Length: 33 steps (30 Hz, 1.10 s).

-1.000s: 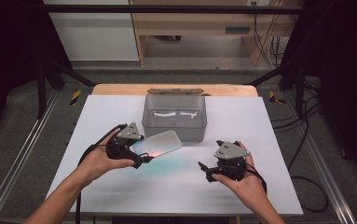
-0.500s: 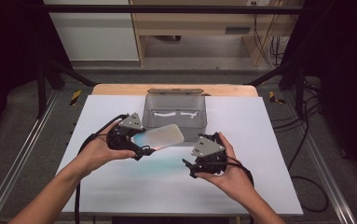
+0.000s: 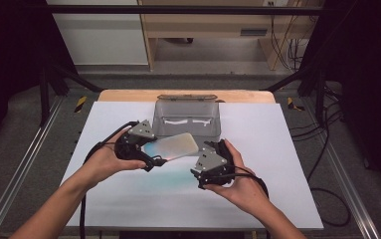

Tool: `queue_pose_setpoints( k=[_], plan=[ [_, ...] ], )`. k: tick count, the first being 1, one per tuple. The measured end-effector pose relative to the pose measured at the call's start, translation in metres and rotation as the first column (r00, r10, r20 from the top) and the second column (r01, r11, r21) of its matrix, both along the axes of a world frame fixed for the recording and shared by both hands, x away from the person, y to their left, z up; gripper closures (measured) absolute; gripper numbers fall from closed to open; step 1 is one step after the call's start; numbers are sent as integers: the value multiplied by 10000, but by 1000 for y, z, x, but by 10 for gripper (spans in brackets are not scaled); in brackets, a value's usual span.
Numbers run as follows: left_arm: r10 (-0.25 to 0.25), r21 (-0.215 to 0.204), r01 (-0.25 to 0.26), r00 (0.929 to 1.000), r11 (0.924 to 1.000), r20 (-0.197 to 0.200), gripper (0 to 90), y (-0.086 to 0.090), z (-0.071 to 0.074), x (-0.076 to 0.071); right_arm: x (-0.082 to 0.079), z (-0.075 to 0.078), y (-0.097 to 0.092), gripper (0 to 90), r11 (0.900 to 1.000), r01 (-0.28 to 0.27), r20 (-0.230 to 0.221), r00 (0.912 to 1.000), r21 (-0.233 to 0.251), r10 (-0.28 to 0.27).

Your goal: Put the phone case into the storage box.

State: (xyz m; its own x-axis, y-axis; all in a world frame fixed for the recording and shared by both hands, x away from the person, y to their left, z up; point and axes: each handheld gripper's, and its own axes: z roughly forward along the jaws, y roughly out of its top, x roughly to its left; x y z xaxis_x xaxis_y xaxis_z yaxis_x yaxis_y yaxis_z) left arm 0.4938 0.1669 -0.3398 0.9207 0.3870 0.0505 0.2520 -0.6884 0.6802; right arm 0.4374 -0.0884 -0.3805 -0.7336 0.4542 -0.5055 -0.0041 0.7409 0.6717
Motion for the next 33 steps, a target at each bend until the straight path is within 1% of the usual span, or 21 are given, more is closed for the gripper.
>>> queue_pose_setpoints(
  k=[6,7,8,11,14,17,22,26,30,32,33],
  plan=[
    [-117,64,117,9999,9999,15,175,-4,2,-4,-3,0,4,142,9998,-141,266,9995,-156,145],
    [-117,64,117,9999,9999,15,174,-4,2,-4,-4,0,5,145,9998,-130,279,9995,-122,134],
    [-136,66,136,9999,9999,-22,174,-5,1,-4,-4,0,5,148,9997,-174,376,9991,-190,181],
    [-166,47,166,9998,9999,-54,175,-4,0,-4,-4,-1,6,164,9992,-268,407,9988,-281,279],
    [-202,78,203,9997,9998,-97,174,-4,1,-6,-5,0,8,178,9994,-334,443,9984,-129,339],
    [-202,37,202,9997,9998,-123,174,-3,2,-6,-6,0,9,206,9989,-436,587,9973,-186,446],
    [-240,28,240,9995,9997,-182,175,-1,2,-6,-10,0,12,262,9969,-648,1002,9926,-452,690],
    [-248,13,248,9995,9997,-204,174,-1,2,-6,-11,0,15,295,9963,-763,1240,9890,-404,807],
    [-212,77,214,9995,9997,-254,174,-1,3,-6,-11,-2,18,316,9952,-833,1456,9853,-507,898],
    [-207,61,209,9994,9998,-275,174,-1,3,-6,-12,-3,21,326,9945,-901,1629,9818,-541,978],
    [-207,61,209,9994,9998,-275,174,-1,3,-6,-12,-3,21,326,9945,-901,1629,9818,-541,978]
  ],
)
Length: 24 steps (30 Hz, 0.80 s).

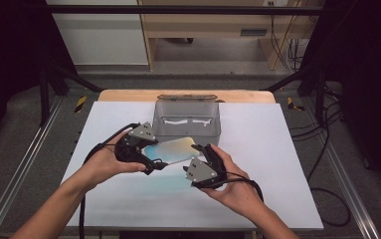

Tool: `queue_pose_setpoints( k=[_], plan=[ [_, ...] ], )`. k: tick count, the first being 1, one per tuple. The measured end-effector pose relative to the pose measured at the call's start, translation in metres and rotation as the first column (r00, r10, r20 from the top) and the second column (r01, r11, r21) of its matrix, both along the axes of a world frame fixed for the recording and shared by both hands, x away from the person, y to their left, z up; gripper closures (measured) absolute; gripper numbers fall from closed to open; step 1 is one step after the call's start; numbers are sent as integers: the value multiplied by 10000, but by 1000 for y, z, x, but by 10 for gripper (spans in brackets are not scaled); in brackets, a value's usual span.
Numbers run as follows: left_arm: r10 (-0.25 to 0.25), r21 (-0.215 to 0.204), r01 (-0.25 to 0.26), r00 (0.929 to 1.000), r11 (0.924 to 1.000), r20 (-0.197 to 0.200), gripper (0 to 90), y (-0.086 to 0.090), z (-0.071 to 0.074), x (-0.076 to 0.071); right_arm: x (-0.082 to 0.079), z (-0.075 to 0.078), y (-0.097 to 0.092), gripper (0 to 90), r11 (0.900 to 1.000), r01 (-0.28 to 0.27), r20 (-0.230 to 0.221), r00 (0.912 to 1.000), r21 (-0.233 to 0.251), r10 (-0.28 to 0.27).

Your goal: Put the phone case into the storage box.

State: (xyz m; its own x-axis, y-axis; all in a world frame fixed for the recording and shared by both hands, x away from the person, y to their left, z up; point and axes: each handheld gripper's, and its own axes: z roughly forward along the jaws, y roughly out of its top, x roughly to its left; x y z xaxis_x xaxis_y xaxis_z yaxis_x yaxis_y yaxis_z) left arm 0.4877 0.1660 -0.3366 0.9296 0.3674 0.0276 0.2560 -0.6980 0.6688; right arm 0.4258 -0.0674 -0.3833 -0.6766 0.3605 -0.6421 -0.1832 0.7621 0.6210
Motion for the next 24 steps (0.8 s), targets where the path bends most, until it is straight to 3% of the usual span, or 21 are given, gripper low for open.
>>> queue_pose_setpoints(
  k=[11,24],
  plan=[
    [28,-66,-28,10000,10000,-53,174,0,4,2,-1,-1,11,411,9989,-237,661,9975,-394,263],
    [52,-110,-53,10000,9999,-65,174,4,4,5,1,-2,13,461,9959,-345,983,9942,-832,427]
  ],
)
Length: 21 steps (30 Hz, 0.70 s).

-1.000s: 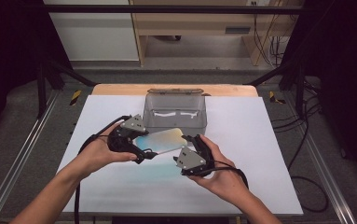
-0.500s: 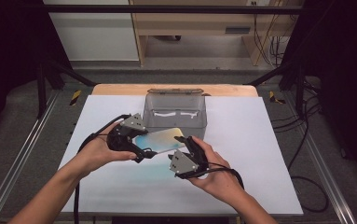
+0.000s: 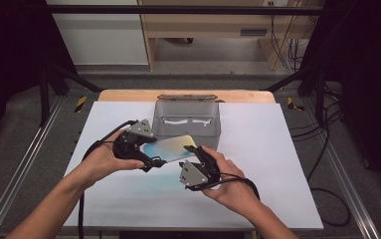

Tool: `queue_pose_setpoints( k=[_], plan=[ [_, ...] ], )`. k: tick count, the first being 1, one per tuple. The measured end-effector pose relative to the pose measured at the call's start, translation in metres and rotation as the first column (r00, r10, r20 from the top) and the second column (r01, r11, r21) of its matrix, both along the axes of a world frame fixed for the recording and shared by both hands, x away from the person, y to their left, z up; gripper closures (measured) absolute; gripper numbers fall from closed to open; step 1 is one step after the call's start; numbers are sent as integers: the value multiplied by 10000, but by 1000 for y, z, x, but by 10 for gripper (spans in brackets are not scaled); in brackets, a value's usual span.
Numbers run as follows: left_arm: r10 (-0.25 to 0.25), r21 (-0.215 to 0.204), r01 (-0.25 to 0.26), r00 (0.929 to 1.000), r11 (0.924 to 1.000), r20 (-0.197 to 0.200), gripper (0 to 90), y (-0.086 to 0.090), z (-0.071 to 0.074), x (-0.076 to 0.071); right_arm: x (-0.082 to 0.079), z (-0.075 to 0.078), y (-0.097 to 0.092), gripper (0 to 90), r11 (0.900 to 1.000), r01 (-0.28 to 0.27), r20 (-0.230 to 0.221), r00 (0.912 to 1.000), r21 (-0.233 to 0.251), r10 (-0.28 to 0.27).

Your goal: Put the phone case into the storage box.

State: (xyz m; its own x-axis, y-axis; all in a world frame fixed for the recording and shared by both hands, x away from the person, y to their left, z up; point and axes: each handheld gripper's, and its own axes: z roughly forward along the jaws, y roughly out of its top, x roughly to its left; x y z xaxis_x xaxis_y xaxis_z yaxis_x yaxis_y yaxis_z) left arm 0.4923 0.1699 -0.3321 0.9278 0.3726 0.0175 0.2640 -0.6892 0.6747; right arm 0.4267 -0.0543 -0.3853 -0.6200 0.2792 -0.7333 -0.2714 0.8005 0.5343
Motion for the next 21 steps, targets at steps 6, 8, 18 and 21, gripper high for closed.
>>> queue_pose_setpoints(
  k=[6,8,18,21],
  plan=[
    [12,-26,-12,10000,10000,-11,174,0,1,1,-1,1,1,480,10000,-28,214,9998,-84,30],
    [18,-61,-18,10000,10000,-13,174,1,1,1,-1,1,2,485,9999,-45,247,9997,-116,48],
    [37,-163,-37,10000,9999,3,174,2,8,2,-1,4,3,511,9996,-64,582,9983,-286,80],
    [73,-132,-73,10000,9999,4,174,2,11,3,-1,5,3,520,9994,-89,662,9977,-334,111]
  ],
)
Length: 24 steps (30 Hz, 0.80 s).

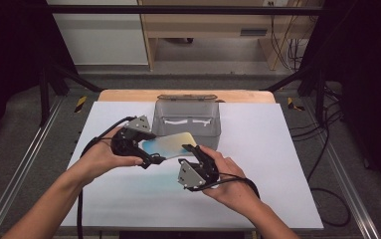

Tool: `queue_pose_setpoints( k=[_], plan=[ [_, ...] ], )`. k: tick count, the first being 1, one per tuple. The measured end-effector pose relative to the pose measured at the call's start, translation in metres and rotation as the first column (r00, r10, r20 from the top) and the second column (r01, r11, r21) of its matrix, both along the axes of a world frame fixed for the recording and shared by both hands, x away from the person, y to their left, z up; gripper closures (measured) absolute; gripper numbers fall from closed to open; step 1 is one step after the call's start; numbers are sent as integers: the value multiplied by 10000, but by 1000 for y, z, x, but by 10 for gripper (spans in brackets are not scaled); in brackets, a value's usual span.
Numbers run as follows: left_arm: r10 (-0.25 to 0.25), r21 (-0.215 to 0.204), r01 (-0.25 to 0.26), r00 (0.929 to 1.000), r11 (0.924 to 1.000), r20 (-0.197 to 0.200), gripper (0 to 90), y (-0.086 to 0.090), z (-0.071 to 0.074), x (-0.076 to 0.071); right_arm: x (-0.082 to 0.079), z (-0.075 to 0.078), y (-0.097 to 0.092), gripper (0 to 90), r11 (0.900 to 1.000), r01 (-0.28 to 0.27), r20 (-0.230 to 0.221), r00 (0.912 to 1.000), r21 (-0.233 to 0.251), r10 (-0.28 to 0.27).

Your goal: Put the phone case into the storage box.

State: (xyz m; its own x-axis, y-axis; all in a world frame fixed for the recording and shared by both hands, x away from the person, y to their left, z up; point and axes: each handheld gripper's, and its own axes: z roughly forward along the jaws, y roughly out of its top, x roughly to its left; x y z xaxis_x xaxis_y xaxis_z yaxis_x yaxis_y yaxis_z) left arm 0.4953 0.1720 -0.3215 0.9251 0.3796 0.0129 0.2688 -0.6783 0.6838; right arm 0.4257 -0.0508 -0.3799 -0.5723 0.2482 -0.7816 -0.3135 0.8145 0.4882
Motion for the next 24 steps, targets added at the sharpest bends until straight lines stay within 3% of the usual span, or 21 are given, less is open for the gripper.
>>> queue_pose_setpoints(
  k=[24],
  plan=[
    [20,-222,-28,9994,9998,-345,174,0,0,2,-1,1,2,574,9996,-88,389,9992,-267,98]
  ],
)
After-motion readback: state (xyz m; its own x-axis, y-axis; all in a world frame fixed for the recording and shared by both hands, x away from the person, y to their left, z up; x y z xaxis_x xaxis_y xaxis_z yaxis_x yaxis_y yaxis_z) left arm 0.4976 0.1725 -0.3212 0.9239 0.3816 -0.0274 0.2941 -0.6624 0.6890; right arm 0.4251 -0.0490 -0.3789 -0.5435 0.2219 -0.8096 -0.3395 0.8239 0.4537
